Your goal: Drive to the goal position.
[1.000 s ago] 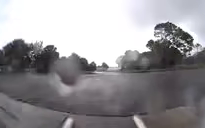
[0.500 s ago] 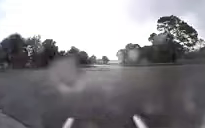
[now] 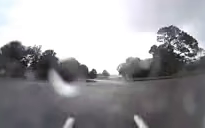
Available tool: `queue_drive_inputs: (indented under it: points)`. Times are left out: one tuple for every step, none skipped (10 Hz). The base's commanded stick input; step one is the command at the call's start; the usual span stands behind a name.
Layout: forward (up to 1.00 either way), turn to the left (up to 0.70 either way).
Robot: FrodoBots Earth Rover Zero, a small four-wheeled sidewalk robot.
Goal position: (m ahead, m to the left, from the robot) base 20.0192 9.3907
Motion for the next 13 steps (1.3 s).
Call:
queue_drive_inputs:
  points:
    - [1.0, 0.0]
    - [1.0, 0.0]
    - [1.0, 0.0]
    - [1.0, 0.0]
    - [1.0, 0.0]
    - [1.0, 0.0]
    - [1.0, 0.0]
    - [1.0, 0.0]
    - [1.0, 0.0]
    - [1.0, 0.0]
    - [1.0, 0.0]
    - [1.0, 0.0]
    - [1.0, 0.0]
